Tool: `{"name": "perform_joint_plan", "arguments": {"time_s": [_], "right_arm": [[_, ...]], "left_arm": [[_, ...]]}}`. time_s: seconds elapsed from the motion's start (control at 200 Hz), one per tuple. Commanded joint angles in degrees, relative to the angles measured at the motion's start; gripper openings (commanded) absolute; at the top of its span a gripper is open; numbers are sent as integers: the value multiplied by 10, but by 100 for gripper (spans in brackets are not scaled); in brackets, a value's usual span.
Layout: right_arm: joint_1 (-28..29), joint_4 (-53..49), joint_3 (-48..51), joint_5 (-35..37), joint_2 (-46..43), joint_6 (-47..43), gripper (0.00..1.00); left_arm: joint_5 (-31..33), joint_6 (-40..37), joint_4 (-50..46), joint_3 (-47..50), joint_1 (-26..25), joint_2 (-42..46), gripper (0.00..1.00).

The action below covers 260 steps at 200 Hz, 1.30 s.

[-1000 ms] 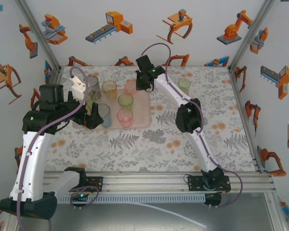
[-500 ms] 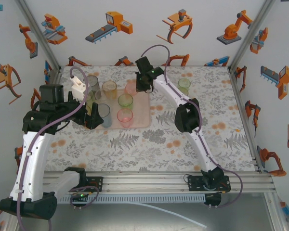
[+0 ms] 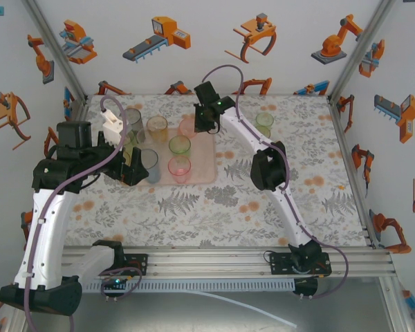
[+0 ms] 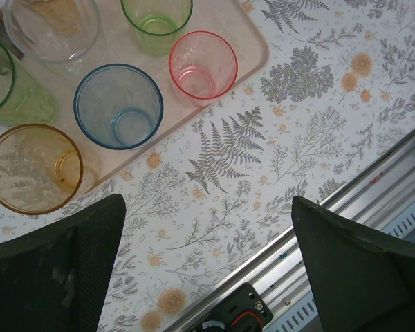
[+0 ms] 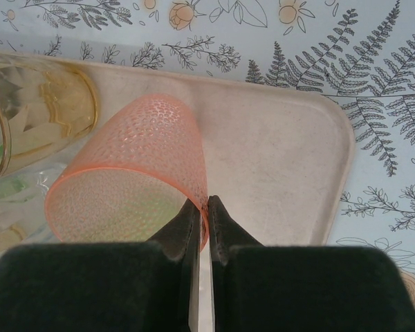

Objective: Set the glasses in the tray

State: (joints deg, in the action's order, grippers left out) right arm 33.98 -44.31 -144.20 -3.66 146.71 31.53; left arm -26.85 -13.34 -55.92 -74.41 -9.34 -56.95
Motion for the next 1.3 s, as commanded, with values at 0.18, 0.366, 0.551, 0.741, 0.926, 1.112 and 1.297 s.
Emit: {"name": "perform_joint_plan", "arguments": {"time_s": [0.18, 0.366, 0.551, 0.741, 0.926, 1.112, 1.297], "right_arm": [[6, -4, -34, -8, 3, 4, 14], [6, -4, -39, -10, 4, 5, 16], [6, -2, -42, -14, 6, 8, 17], [6, -4, -54, -23, 11, 16, 19], [5, -4, -54, -22, 12, 15, 20], [6, -3, -58, -23, 15, 16, 21], [6, -3, -57, -28, 20, 17, 22]], "left_arm": [[-14, 9, 8, 0, 0, 4, 97], [-15, 9, 8, -3, 0, 4, 97], [-14, 10, 8, -3, 1, 4, 97], [-14, 9, 10, 1, 0, 3, 97], [-14, 9, 10, 1, 1, 4, 97], [-15, 10, 10, 1, 1, 4, 97], [-15, 9, 10, 1, 1, 3, 97]]}}
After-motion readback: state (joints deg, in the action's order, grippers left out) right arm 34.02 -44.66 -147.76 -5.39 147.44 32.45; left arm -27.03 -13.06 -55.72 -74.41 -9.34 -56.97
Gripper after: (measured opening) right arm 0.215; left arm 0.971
